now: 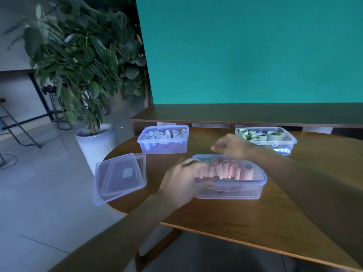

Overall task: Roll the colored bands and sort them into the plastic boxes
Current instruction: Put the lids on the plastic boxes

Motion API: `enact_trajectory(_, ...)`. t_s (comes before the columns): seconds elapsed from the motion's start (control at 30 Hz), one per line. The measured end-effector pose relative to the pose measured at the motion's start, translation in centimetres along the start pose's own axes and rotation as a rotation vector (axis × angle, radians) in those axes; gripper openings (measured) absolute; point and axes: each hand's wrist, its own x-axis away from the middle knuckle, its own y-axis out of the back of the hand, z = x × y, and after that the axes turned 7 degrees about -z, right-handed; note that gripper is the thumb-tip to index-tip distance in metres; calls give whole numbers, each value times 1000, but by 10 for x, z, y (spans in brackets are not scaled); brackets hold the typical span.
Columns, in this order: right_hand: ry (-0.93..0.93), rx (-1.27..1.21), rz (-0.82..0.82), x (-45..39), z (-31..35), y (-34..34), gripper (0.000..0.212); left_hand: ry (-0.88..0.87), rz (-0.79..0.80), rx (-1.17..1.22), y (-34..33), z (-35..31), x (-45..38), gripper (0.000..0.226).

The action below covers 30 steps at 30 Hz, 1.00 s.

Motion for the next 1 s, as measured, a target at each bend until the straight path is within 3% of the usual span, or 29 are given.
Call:
enact_trajectory(0.17, 132, -64, -59, -11, 71, -8, 36, 280, -26, -83, 37, 69, 13, 50)
enact_trajectory(0.4, 271, -133, 55, -19, 191, -77, 25, 606, -77, -213, 81, 165, 56, 27)
enact_trajectory(0.7, 153, -52, 106, -49, 233, -156, 24, 896, -16, -77, 82, 230, 86, 23)
enact_trajectory(0.9, 55, -277, 56, -61, 241, -164, 14, 1044, -313, 158, 87, 243, 83, 33)
enact_trajectory(1.0, 8, -476, 32, -66, 239, -152, 42, 1035, -557, 265, 99, 235, 76, 40)
